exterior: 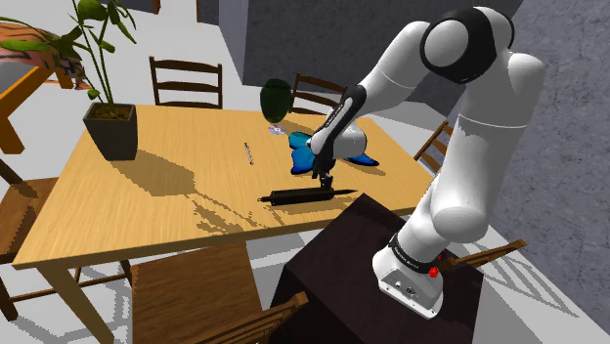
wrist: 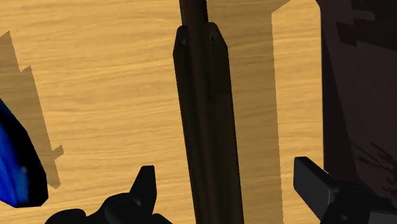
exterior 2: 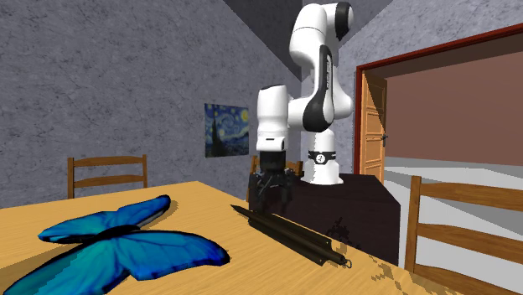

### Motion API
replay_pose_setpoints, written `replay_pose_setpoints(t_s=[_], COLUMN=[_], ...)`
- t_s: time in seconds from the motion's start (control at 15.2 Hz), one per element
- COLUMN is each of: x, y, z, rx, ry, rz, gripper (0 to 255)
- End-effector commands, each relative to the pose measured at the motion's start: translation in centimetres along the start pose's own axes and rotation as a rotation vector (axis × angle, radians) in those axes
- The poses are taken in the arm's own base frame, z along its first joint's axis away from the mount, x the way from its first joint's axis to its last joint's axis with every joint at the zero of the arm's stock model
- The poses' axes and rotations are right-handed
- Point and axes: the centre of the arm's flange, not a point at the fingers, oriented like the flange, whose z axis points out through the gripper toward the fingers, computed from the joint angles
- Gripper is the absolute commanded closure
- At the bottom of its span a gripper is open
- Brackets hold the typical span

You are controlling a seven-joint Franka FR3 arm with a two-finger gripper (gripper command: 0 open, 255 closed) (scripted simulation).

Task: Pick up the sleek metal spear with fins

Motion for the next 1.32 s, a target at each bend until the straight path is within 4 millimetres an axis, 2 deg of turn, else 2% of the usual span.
replay_pose_setpoints(t_s=[0.0, 0.46, 0.59, 0.66, 1.25], x=[0.6, 0.7, 0.7, 0.7, 0.7], y=[0.5, 0.6, 0.6, 0.7, 0.6], z=[2.6, 6.3, 6.6, 6.6, 6.6], rx=[0.006, 0.006, 0.006, 0.006, 0.006], ry=[0.002, 0.002, 0.002, 0.002, 0.002], rz=[-0.07, -0.07, -0.07, -0.07, -0.07], gripper=[0, 0, 0, 255, 255])
